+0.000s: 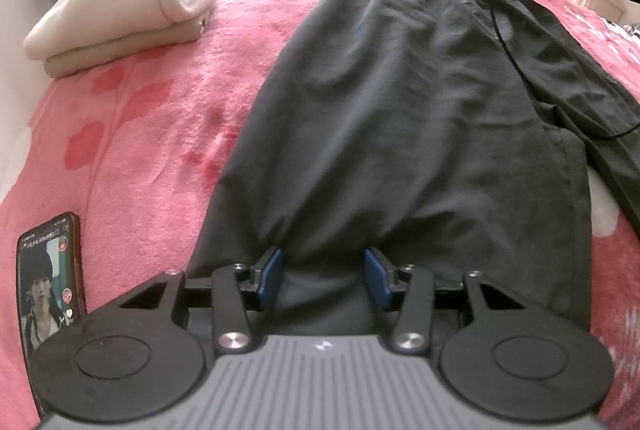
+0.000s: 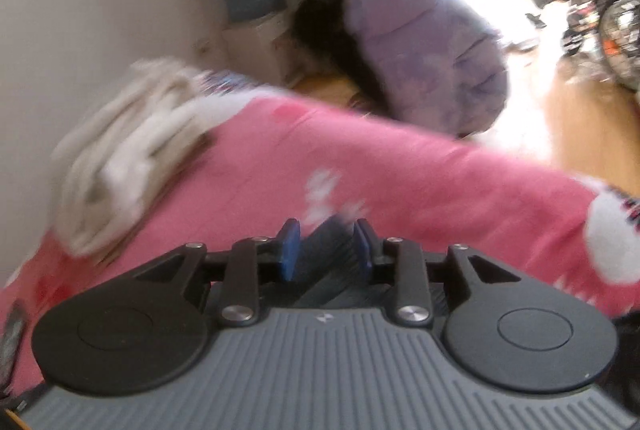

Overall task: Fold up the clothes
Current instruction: 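Grasp the elastic waistband with the right gripper while the left gripper holds the leg, then pull the waistband taut away from the left gripper with the right gripper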

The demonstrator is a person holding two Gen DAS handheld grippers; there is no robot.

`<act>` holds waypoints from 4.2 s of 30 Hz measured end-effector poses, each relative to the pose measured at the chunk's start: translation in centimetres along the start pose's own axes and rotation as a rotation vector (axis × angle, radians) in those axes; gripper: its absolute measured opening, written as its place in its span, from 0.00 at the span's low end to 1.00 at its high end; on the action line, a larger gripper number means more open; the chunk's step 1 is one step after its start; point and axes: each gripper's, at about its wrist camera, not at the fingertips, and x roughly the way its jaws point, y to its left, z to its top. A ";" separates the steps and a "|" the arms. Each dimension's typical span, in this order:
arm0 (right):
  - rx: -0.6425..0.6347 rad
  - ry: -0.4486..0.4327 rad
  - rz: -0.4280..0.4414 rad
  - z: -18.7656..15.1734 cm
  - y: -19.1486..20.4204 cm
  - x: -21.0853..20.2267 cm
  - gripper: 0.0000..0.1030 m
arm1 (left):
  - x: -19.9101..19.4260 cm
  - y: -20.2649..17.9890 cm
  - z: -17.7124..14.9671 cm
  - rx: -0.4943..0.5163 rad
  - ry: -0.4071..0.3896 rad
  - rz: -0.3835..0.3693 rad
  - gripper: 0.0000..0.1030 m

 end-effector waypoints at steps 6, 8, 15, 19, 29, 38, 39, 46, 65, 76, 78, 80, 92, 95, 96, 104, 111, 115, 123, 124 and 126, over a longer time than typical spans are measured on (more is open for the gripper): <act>-0.105 0.137 -0.005 -3.4 4.2 4.1 0.27 | 0.0 -0.4 0.1 -0.004 -0.003 0.018 0.47; -0.116 0.151 -0.038 -4.0 4.8 6.0 0.27 | 0.0 -0.4 0.1 -0.003 -0.004 0.021 0.47; 0.024 0.015 -0.053 -2.7 3.1 3.3 0.27 | 0.0 -0.4 0.0 -0.001 -0.016 0.027 0.47; 0.099 -0.064 -0.018 -2.1 0.9 -1.3 0.28 | 0.0 -0.3 0.0 -0.003 -0.023 0.023 0.49; 0.076 -0.314 -0.168 -2.5 -3.9 -18.0 0.29 | -0.6 -0.2 0.9 -0.016 -0.044 0.008 0.51; -0.112 -0.137 -0.291 -4.9 -6.0 -14.0 0.30 | -2.7 0.4 4.1 -0.032 -0.081 -0.029 0.51; -0.141 -0.109 -0.302 -5.3 -5.9 -12.4 0.30 | -2.9 0.4 4.5 -0.034 -0.085 -0.033 0.51; -0.415 0.025 -0.320 -6.1 -3.7 -3.4 0.30 | 0.3 -0.8 8.1 -0.074 -0.099 -0.066 0.51; -0.552 0.243 -0.183 -4.0 -4.3 0.2 0.30 | 4.7 -1.8 9.4 -0.103 -0.052 -0.116 0.51; -0.447 0.284 -0.153 -3.6 -5.8 0.6 0.39 | 5.0 -2.1 9.5 -0.088 -0.043 -0.109 0.51; -0.457 0.284 -0.155 -3.8 -5.6 0.5 0.37 | 5.1 -2.1 9.6 -0.087 -0.040 -0.107 0.51; -0.469 0.283 -0.157 -3.9 -5.4 0.4 0.31 | 5.2 -2.1 9.7 -0.086 -0.039 -0.105 0.51; -0.561 0.130 -0.276 -5.2 -4.1 -1.1 0.06 | 5.4 -2.3 9.6 -0.079 -0.045 -0.093 0.51; -0.571 0.082 -0.312 -5.3 -3.8 -1.2 0.06 | 5.4 -2.3 9.6 -0.081 -0.048 -0.088 0.51; -0.568 0.081 -0.318 -5.2 -3.9 -1.0 0.06 | 5.5 -2.3 9.6 -0.081 -0.048 -0.086 0.51; -0.547 0.098 -0.362 -5.2 -4.4 0.5 0.06 | 5.7 -2.1 9.6 -0.078 -0.054 -0.077 0.51; -0.494 0.065 -0.378 -5.0 -4.4 0.2 0.19 | 5.7 -2.3 9.4 -0.054 -0.064 -0.066 0.52; -0.408 -0.013 -0.350 -4.1 -4.7 -2.4 0.21 | 5.8 -2.4 9.2 -0.042 -0.071 -0.062 0.52; -0.373 0.029 -0.161 -4.2 -1.2 -0.4 0.19 | 5.6 -2.2 9.4 -0.059 -0.073 -0.050 0.52; -0.386 0.049 -0.161 -4.4 -0.6 0.4 0.19 | 5.5 -2.2 9.4 -0.064 -0.073 -0.047 0.52; -0.396 0.089 -0.182 -4.8 -0.1 2.6 0.19 | 5.5 -2.1 9.3 -0.072 -0.075 -0.042 0.52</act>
